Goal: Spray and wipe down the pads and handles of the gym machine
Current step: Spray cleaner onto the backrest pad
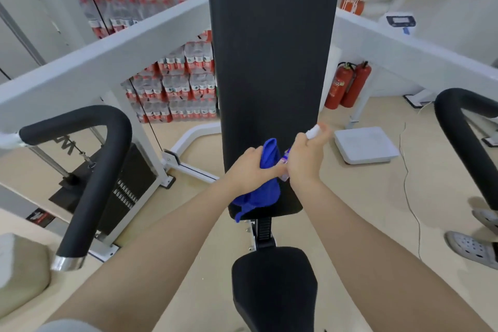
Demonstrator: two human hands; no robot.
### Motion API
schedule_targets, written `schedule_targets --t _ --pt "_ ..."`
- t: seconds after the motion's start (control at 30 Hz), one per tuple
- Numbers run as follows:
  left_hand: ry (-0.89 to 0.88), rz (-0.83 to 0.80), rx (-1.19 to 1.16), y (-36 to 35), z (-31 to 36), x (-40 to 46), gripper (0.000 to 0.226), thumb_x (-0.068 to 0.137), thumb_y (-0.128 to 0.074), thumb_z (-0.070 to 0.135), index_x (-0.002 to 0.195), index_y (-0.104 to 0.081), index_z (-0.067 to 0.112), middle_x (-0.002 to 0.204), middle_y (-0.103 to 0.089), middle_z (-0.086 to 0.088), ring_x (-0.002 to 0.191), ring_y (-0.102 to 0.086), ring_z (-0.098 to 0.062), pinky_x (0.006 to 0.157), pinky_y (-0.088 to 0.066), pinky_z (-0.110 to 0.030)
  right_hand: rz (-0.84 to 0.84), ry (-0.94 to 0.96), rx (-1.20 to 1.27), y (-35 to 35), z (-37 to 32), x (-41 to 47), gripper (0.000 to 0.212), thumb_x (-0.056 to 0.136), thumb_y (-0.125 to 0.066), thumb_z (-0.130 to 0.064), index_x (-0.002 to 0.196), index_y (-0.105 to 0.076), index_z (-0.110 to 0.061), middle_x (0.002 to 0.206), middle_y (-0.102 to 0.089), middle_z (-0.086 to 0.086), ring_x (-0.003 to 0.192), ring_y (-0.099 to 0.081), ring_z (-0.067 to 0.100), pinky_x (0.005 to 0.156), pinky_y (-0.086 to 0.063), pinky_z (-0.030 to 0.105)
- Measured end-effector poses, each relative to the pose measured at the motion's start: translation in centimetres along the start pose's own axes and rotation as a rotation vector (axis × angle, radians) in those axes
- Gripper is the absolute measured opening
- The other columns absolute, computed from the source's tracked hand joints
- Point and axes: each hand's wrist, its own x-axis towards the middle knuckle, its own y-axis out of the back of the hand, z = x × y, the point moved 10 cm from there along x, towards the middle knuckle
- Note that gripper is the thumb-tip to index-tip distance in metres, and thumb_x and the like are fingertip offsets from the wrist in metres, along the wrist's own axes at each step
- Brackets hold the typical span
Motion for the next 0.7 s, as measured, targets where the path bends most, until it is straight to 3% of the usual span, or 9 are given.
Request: schedule_targets --t 0.13,0.3,0.37,0.5,0.6,0.7 --pt "0.027 0.167 -0.101 3.0 0.1 1.7 0.044 0.096 -0.04 0.039 0.084 -0.05 -0.002 0.077 -0.05 -0.011 0.065 -0.046 -0.017 0.061 -0.036 -0.028 -0.176 0.271 -0.24 -2.1 -3.8 2.0 0.042 0.091 -0.053 -0.016 0.127 -0.032 -0.023 0.079 -0.053 -0.003 0.06 -0.057 0.015 0.056 -0.052 0.028" --pt "0.003 0.362 -0.116 7.9 2.2 4.3 0.033 0.098 -0.036 0.032 0.072 -0.041 0.013 0.068 -0.043 -0.002 0.059 -0.04 -0.014 0.056 -0.032 -0.025 -0.349 0.488 -0.637 -5.1 -7.7 4.4 0.042 0.095 -0.047 -0.018 0.133 -0.03 -0.023 0.08 -0.052 0.0 0.06 -0.053 0.01 0.049 -0.039 0.017" --pt "-0.013 0.417 -0.087 10.0 4.0 5.5 0.033 0.098 -0.036 0.03 0.07 -0.039 0.014 0.068 -0.041 -0.001 0.06 -0.039 -0.014 0.057 -0.031 -0.025 -0.384 0.543 -0.688 -6.1 -9.9 5.7 0.044 0.096 -0.047 -0.019 0.134 -0.027 -0.023 0.085 -0.052 0.0 0.063 -0.053 0.01 0.052 -0.043 0.018" --pt "-0.039 0.575 -0.03 14.4 7.6 7.7 0.031 0.098 -0.037 0.03 0.074 -0.041 0.011 0.072 -0.043 -0.002 0.064 -0.041 -0.015 0.058 -0.031 -0.026 -0.404 0.592 -0.652 -7.7 -15.4 8.8 0.041 0.096 -0.046 -0.02 0.132 -0.026 -0.024 0.088 -0.057 0.004 0.066 -0.059 0.015 0.06 -0.056 0.033" --pt "-0.081 0.713 -0.039 18.5 10.5 8.6 0.03 0.098 -0.036 0.031 0.075 -0.043 0.012 0.073 -0.045 -0.001 0.064 -0.043 -0.014 0.059 -0.029 -0.027 -0.401 0.695 -0.658 -9.4 -20.7 10.7 0.04 0.096 -0.044 -0.019 0.132 -0.025 -0.022 0.087 -0.055 0.005 0.062 -0.054 0.013 0.05 -0.044 0.024" --pt "-0.148 0.789 0.023 22.6 14.4 9.5 0.032 0.098 -0.036 0.031 0.075 -0.043 0.01 0.072 -0.047 -0.004 0.064 -0.044 -0.017 0.058 -0.029 -0.026 -0.366 0.923 -0.735 -11.2 -27.4 10.8 0.041 0.097 -0.042 -0.018 0.133 -0.023 -0.021 0.09 -0.052 0.004 0.068 -0.054 0.017 0.054 -0.041 0.025"
